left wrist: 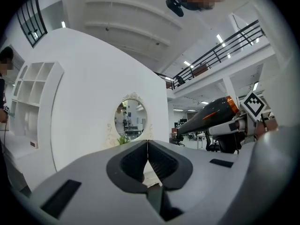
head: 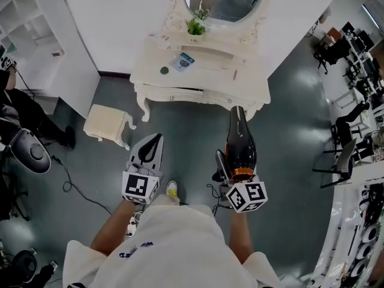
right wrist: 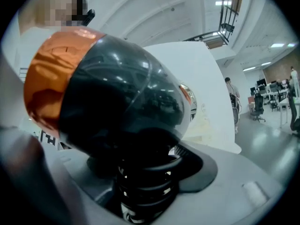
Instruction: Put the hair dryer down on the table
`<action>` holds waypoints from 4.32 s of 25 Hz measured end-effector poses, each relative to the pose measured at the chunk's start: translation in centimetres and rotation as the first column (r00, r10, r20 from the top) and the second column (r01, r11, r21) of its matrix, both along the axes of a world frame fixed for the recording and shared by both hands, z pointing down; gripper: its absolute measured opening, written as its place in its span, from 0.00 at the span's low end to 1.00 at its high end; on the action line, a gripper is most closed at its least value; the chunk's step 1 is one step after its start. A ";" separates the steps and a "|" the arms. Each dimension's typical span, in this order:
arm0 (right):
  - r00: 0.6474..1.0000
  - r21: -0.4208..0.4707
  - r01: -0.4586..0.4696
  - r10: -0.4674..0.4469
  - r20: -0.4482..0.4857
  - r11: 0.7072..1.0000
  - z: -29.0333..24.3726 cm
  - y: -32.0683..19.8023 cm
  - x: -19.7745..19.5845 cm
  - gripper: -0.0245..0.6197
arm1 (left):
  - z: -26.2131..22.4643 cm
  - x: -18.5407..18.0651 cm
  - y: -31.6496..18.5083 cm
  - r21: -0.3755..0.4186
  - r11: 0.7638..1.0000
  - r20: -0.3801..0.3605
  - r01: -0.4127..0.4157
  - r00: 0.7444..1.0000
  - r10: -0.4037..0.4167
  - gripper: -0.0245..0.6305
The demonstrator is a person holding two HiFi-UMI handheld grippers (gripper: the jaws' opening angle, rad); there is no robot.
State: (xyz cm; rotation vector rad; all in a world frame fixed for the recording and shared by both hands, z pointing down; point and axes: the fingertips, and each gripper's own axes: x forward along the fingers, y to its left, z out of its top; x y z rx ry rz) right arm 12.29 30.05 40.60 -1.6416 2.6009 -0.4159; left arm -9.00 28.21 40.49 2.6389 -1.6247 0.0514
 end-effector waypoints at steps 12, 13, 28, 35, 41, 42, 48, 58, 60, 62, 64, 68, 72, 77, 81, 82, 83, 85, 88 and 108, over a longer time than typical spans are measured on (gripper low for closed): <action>0.999 -0.080 -0.040 0.041 0.016 0.996 2.4 -7.7 -1.6 0.55 | 3.2 -1.9 -9.2 -0.053 0.998 -0.013 -0.037 0.999 0.037 0.05; 0.999 -0.083 -0.042 0.044 0.017 0.996 2.6 -8.5 -1.6 0.55 | 3.4 -1.7 -9.9 -0.051 0.998 -0.007 -0.040 0.999 0.040 0.05; 0.998 -0.147 0.041 -0.033 0.058 0.988 5.5 -27.9 -1.1 0.55 | 6.6 -0.9 -26.6 -0.123 0.992 0.000 0.020 1.000 -0.020 0.05; 0.992 -0.179 0.125 -0.120 0.039 0.976 5.8 -38.6 -1.0 0.55 | 6.7 1.0 -36.9 -0.160 0.986 0.027 0.053 0.998 -0.049 0.05; 0.973 -0.226 0.229 -0.220 0.066 0.947 5.9 -44.2 -2.5 0.55 | 7.2 2.1 -42.7 -0.195 0.975 0.034 0.105 0.994 -0.101 0.05; 0.969 -0.236 0.248 -0.239 0.064 0.940 6.1 -44.9 -2.8 0.55 | 7.3 2.1 -43.2 -0.201 0.973 0.039 0.116 0.993 -0.110 0.05; 0.956 -0.248 0.291 -0.290 0.041 0.924 6.9 -48.3 -3.8 0.55 | 6.3 1.7 -46.7 -0.174 0.978 0.066 0.115 0.992 -0.105 0.05; 0.972 -0.280 0.231 -0.232 0.030 0.932 8.9 -51.0 -5.1 0.55 | 8.0 1.7 -51.8 -0.194 0.981 0.062 0.027 0.998 -0.015 0.05; 0.972 -0.272 0.229 -0.234 0.014 0.935 8.9 -51.8 -5.3 0.55 | 8.0 1.8 -52.8 -0.194 0.981 0.059 0.012 0.998 0.000 0.05; 0.973 -0.270 0.222 -0.229 0.005 0.937 8.9 -52.3 -5.4 0.55 | 8.1 2.0 -53.5 -0.184 0.983 0.064 -0.006 0.998 0.018 0.05; 0.975 -0.302 0.216 -0.223 0.013 0.929 9.3 -51.1 -5.6 0.55 | 8.7 2.1 -52.6 -0.209 0.978 0.066 -0.023 0.997 0.037 0.05; 0.976 -0.296 0.209 -0.219 0.001 0.932 9.5 -52.2 -5.7 0.55 | 9.7 2.1 -53.8 -0.211 0.977 0.036 -0.033 0.999 0.041 0.05; 0.978 -0.303 0.187 -0.207 -0.036 0.934 11.3 -52.7 -6.0 0.55 | 10.9 1.5 -54.9 -0.206 0.978 0.042 -0.023 0.999 0.033 0.05; 0.968 -0.320 0.172 -0.220 -0.122 0.932 12.8 -52.0 -6.1 0.55 | 11.6 2.4 -55.0 -0.207 0.978 0.024 -0.033 0.999 0.038 0.05; 0.959 -0.320 0.153 -0.219 -0.182 0.935 14.0 -51.7 -6.3 0.55 | 12.9 3.2 -54.9 -0.206 0.977 0.027 -0.056 0.998 0.063 0.05; 0.958 -0.321 0.149 -0.218 -0.189 0.935 14.3 -51.6 -6.3 0.55 | 13.2 3.3 -55.0 -0.207 0.977 0.027 -0.058 0.998 0.065 0.05; 0.958 -0.322 0.146 -0.215 -0.192 0.936 14.5 -51.7 -6.3 0.55 | 13.6 3.3 -55.1 -0.209 0.976 0.026 -0.057 0.998 0.064 0.05; 0.959 -0.323 0.134 -0.205 -0.198 0.937 14.9 -51.9 -6.1 0.55 | 14.2 3.2 -55.5 -0.219 0.974 0.019 -0.053 0.998 0.059 0.05; 0.956 -0.327 0.109 -0.189 -0.224 0.939 15.9 -52.3 -5.6 0.55 | 15.0 3.1 -55.7 -0.251 0.967 0.004 -0.049 0.999 0.052 0.05; 0.941 -0.421 -0.010 -0.134 -0.311 0.907 24.1 -55.5 -2.7 0.55 | 20.3 5.9 -58.0 -0.275 0.958 0.051 -0.086 0.993 0.104 0.05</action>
